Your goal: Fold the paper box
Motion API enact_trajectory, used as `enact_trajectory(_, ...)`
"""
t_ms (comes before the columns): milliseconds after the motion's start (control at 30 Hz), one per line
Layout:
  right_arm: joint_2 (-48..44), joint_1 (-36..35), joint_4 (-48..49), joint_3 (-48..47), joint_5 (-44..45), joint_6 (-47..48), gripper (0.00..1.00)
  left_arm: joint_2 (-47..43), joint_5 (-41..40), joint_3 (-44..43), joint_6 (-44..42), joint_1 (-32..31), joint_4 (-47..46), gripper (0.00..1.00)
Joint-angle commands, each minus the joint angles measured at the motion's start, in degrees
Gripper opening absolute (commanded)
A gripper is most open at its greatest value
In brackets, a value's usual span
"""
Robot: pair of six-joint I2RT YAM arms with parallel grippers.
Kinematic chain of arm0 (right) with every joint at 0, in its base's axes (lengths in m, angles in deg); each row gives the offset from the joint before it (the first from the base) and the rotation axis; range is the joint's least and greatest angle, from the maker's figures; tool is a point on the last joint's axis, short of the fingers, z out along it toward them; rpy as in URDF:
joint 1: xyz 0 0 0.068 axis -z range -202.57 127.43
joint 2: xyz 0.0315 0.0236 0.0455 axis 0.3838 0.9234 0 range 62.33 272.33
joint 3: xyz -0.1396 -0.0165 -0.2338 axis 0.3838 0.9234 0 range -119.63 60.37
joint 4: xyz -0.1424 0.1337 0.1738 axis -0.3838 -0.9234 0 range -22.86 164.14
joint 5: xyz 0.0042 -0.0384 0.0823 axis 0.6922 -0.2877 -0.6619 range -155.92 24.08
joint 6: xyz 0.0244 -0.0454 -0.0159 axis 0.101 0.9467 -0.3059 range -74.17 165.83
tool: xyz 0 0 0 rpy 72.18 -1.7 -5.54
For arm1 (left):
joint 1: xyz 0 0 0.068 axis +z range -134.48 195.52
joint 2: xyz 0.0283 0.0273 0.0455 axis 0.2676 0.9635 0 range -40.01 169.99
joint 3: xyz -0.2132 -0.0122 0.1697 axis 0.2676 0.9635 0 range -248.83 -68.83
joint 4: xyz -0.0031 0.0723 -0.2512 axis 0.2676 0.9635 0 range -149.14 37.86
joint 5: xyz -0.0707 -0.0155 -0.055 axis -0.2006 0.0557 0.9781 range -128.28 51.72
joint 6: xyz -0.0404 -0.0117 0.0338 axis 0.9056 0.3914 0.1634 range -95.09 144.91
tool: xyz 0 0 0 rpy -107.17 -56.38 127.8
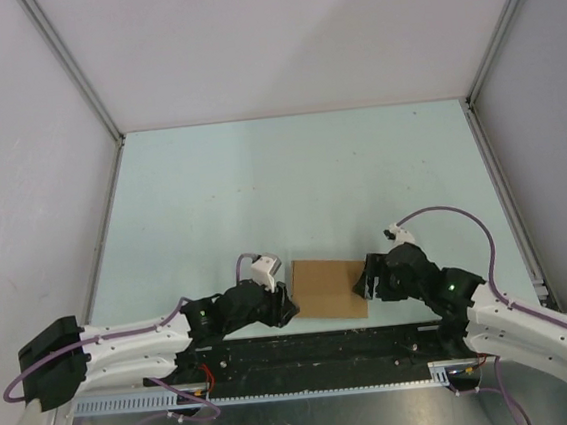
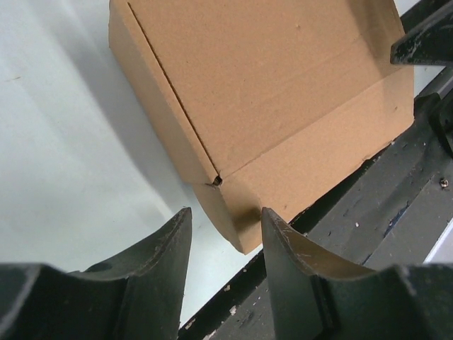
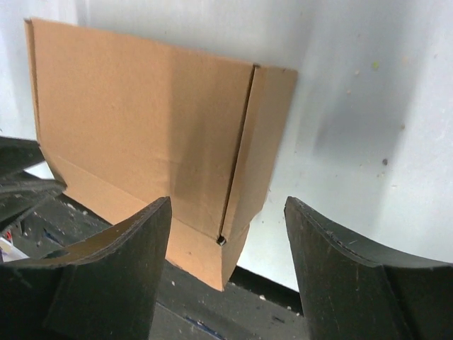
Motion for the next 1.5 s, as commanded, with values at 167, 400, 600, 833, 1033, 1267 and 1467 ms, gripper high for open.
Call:
enact_trajectory(167,0.7,8.0,6.8,-3.0,-4.5,4.4,0.75,-1.1,0.1,-1.7,-0.7,-0.3,-1.7,0.49)
enact_trajectory(400,6.7,13.8,13.0,-4.0,-11.6,9.8,0.74,-2.2,-0.1,-1.5,-0.7,-0.3,-1.7,0.48)
enact_trajectory(600,11.6,14.3,15.8,-4.0,-12.7,10.2,0.73,-1.9,-0.2,-1.7,-0.8,-0.3,-1.7,0.49)
enact_trajectory(833,13.5,14.6,17.0,-3.9,-12.0,9.5,0.65,-1.6,0.3,-1.5,-0.6,-0.3,-2.0,0.46)
enact_trajectory(1033,14.6,14.6,17.8,-3.3,-12.3,8.8,0.63,-0.6,0.6,-0.9,-0.2,-0.3,-3.0,0.44)
enact_trajectory(1267,14.5,14.5,17.9,-3.0,-12.6,8.8,0.62,1.8,1.0,-1.0,0.0,-0.3,-3.1,0.51)
enact_trajectory(1467,15.0,14.6,18.5,-2.6,-12.7,8.6,0.62,3.2,2.6,-1.8,0.7,-0.3,-3.1,0.59)
